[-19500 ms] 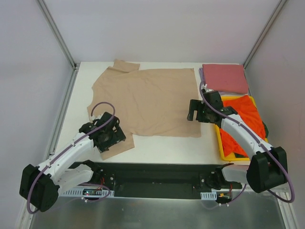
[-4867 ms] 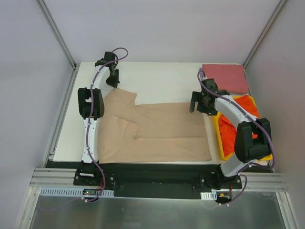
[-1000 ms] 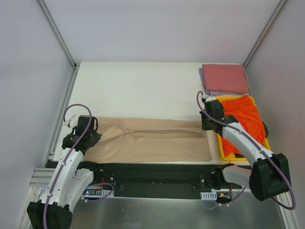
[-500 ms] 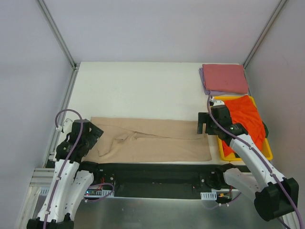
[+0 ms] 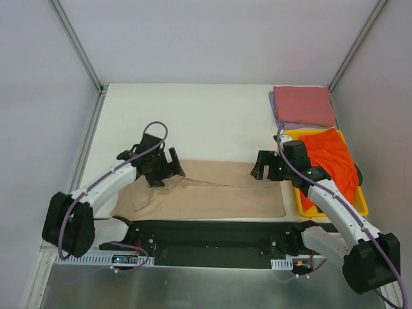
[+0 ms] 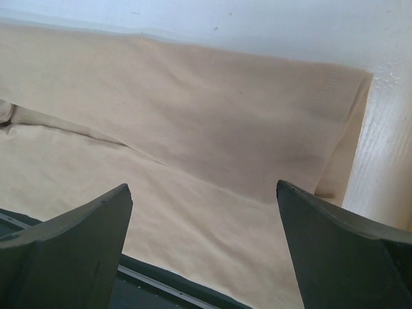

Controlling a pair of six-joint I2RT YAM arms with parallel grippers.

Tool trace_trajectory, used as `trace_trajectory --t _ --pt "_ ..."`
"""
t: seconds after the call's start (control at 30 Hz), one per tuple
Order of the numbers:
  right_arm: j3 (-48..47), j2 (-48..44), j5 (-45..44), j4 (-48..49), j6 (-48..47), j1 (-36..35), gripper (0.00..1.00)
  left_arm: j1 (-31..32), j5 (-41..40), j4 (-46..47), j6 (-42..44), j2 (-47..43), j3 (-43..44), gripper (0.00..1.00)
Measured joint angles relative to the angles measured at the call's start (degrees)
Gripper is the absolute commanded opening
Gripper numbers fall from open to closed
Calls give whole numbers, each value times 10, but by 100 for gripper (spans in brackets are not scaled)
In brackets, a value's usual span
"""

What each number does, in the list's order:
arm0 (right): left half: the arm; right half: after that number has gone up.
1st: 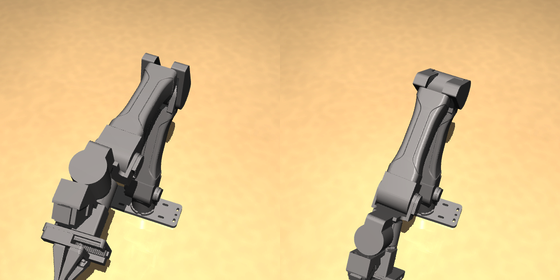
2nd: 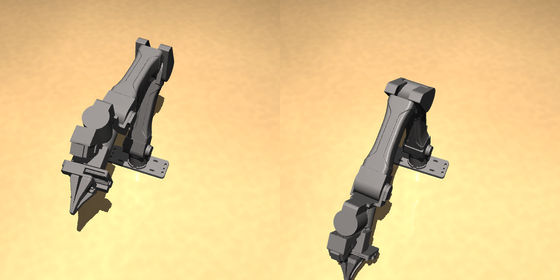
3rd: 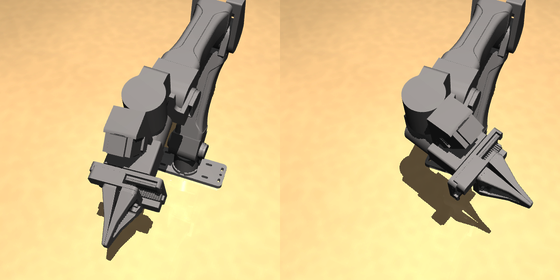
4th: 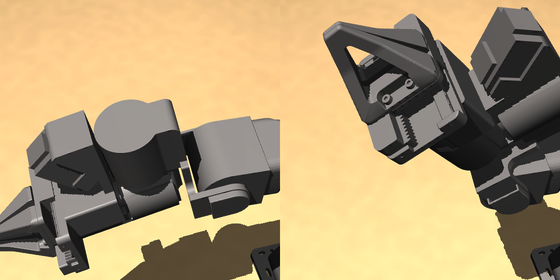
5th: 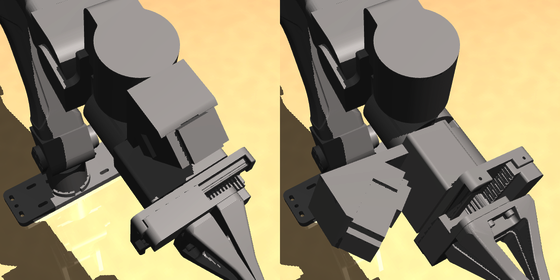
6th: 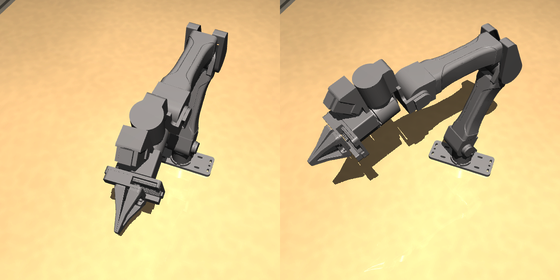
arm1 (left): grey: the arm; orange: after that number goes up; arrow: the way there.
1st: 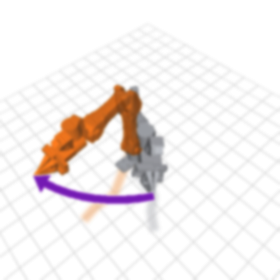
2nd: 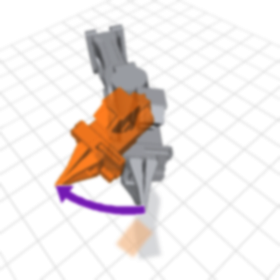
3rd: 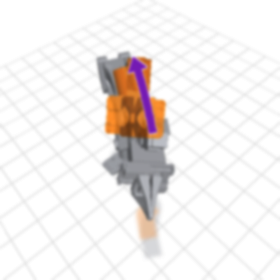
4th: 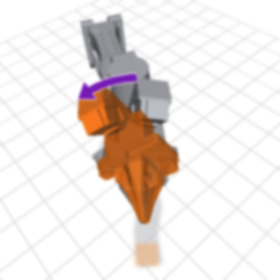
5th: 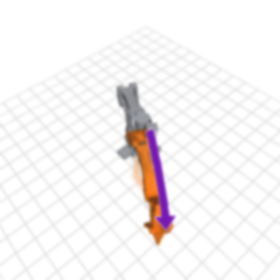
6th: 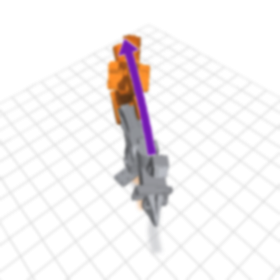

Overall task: Fold and stack the t-shirts
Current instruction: Fold the other side of the tshirt into a rectangle

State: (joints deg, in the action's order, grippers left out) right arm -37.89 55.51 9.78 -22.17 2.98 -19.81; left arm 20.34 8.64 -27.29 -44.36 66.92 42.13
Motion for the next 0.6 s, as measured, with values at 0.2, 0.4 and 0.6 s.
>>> trace_trajectory --t 0.2,0.4,0.6 --pt "0 15 0 1 4 0 96 73 90 34 26 92 -5 99" --pt "0 15 0 1 4 0 96 119 143 29 36 66 -26 99" --pt "0 26 9 1 -2 0 96 126 150 29 51 7 -10 99"
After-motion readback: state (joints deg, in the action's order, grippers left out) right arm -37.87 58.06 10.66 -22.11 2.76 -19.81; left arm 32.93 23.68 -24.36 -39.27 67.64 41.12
